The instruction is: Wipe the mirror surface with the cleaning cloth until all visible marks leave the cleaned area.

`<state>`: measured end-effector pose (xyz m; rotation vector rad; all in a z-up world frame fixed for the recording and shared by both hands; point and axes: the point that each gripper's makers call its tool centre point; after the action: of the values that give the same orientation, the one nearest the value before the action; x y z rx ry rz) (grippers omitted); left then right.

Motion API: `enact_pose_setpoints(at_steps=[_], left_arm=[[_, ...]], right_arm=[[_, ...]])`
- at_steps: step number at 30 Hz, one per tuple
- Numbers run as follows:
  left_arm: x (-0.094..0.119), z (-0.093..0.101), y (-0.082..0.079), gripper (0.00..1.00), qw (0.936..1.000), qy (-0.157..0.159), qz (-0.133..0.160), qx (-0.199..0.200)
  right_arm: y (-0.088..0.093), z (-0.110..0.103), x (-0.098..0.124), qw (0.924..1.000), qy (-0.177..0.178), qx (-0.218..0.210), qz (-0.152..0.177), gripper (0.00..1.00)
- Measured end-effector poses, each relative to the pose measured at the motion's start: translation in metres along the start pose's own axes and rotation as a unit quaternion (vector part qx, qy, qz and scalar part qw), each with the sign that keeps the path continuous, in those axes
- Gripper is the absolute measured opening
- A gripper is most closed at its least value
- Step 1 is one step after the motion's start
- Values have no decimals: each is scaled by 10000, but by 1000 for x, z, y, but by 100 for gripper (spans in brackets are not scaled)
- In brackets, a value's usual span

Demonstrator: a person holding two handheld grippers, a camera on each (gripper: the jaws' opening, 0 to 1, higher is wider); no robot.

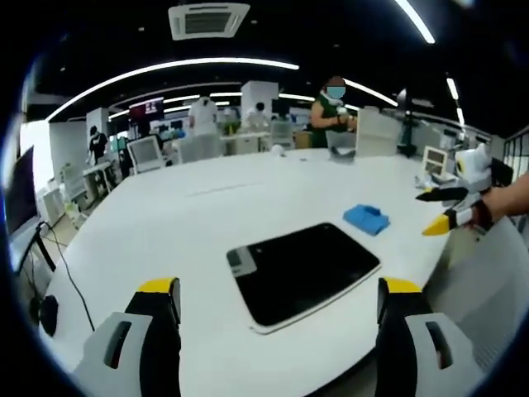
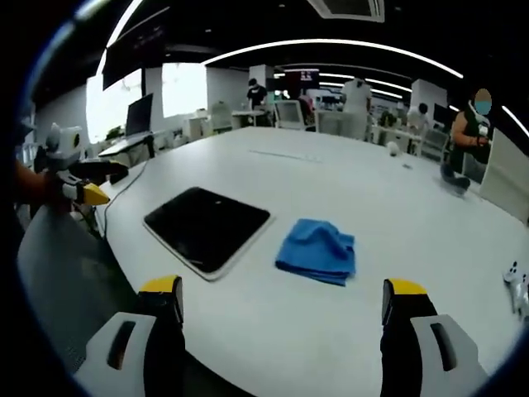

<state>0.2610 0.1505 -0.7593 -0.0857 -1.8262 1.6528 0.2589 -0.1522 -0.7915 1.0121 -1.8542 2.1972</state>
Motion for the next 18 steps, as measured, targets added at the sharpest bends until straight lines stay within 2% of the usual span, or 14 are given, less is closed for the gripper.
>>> enact_pose_setpoints(at_steps=[4,18], left_arm=[[0,0,1,99,10000,5,-59,71],[-1,2,1,99,10000,22,-58,-62]], right_arm=[[2,3,0,10000,61,-12,-52,100],[0,5,1,10000,89,34,-18,100]])
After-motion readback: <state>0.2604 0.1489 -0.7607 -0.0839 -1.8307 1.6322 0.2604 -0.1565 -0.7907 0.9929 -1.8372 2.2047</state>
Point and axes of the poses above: the point that each gripper's makers call its tool centre point, and the gripper's own axes: x roughly backward along the fingers, z roughly to its right, y roughly out of its underside, and after that the axes turned 1 degree about y, right-handed
